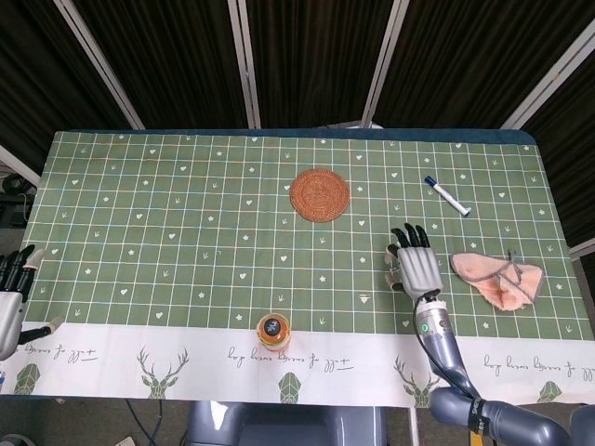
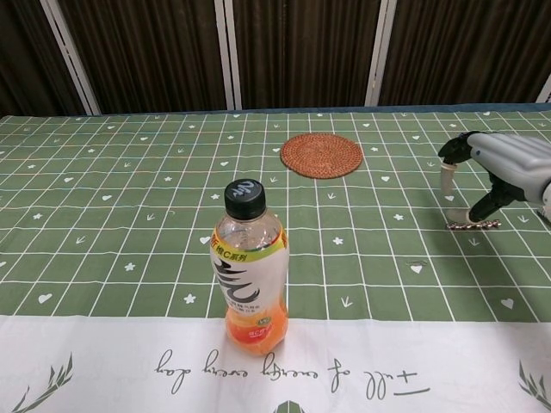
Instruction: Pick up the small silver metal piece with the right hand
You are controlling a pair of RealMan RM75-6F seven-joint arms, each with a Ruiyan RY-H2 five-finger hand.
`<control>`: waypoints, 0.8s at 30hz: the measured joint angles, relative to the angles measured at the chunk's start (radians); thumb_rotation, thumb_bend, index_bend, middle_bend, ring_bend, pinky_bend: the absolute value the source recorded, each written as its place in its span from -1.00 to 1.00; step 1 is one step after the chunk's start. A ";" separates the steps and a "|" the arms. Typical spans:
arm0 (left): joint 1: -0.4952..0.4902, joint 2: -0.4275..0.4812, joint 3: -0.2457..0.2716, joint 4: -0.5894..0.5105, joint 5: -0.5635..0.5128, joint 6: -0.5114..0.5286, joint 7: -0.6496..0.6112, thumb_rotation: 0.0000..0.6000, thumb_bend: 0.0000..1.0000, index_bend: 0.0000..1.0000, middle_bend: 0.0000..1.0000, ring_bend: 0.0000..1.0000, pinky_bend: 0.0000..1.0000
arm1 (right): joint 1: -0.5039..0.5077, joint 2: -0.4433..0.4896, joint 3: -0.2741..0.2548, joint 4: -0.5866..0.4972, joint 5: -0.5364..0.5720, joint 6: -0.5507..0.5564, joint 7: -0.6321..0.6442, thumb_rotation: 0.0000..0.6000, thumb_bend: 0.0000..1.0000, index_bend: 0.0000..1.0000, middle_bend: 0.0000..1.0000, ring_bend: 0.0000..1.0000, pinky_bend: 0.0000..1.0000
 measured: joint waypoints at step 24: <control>-0.002 -0.006 -0.006 0.007 -0.003 0.002 -0.003 1.00 -1.00 -1.00 -1.00 -1.00 -1.00 | 0.048 -0.118 -0.002 0.216 0.048 -0.069 0.069 1.00 -0.53 -0.02 -0.72 -1.00 -0.92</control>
